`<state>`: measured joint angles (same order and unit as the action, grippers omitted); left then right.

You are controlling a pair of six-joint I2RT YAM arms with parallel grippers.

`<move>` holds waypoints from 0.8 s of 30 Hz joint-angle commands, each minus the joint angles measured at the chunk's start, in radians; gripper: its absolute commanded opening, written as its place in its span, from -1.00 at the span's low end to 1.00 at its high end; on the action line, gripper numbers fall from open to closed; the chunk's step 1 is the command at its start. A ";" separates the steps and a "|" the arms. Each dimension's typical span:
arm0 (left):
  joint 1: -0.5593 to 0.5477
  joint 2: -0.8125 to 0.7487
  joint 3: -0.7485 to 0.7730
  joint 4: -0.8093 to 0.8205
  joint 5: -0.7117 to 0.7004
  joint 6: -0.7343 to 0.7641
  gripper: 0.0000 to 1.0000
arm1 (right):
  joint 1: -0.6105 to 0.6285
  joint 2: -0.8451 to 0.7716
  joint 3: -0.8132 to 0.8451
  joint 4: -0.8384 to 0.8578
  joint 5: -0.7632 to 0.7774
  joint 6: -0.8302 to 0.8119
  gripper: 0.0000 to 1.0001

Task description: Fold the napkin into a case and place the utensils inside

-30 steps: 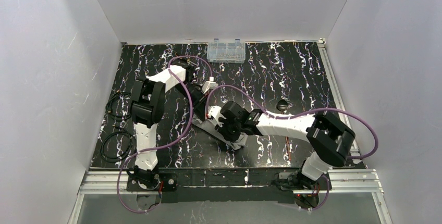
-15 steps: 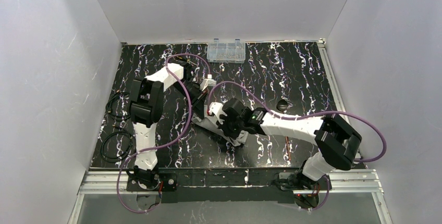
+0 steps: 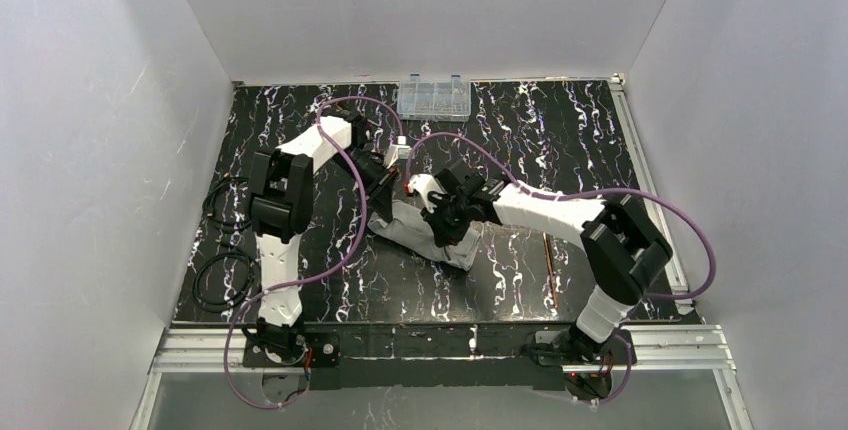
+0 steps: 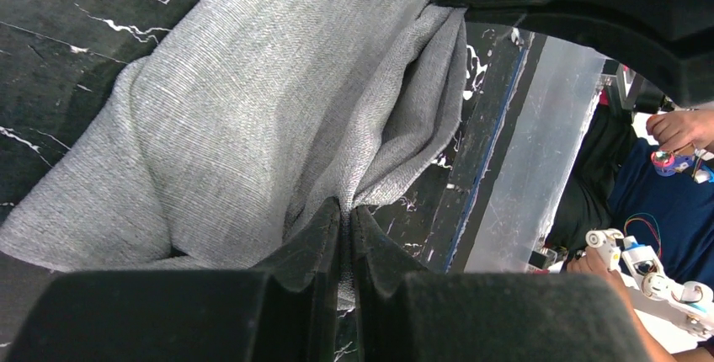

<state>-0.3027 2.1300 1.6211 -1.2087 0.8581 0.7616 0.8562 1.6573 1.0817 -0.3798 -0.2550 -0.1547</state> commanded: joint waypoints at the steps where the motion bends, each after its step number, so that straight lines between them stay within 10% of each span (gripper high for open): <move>1: 0.004 0.032 0.036 -0.009 0.026 -0.018 -0.87 | -0.037 0.046 0.061 -0.065 -0.080 -0.047 -0.97; 11: 0.004 0.058 0.040 0.066 -0.021 -0.129 -0.86 | -0.088 0.098 0.111 -0.072 -0.102 -0.062 -0.82; 16: 0.004 0.063 0.034 0.067 -0.023 -0.129 -0.86 | -0.087 0.073 0.128 -0.050 -0.085 -0.054 -0.01; 24: 0.004 0.068 0.033 0.064 0.010 -0.129 -0.86 | -0.091 0.053 0.108 0.261 -0.274 0.105 0.48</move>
<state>-0.3031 2.1883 1.6375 -1.1301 0.8276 0.6323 0.7677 1.7439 1.1687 -0.3412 -0.3939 -0.1566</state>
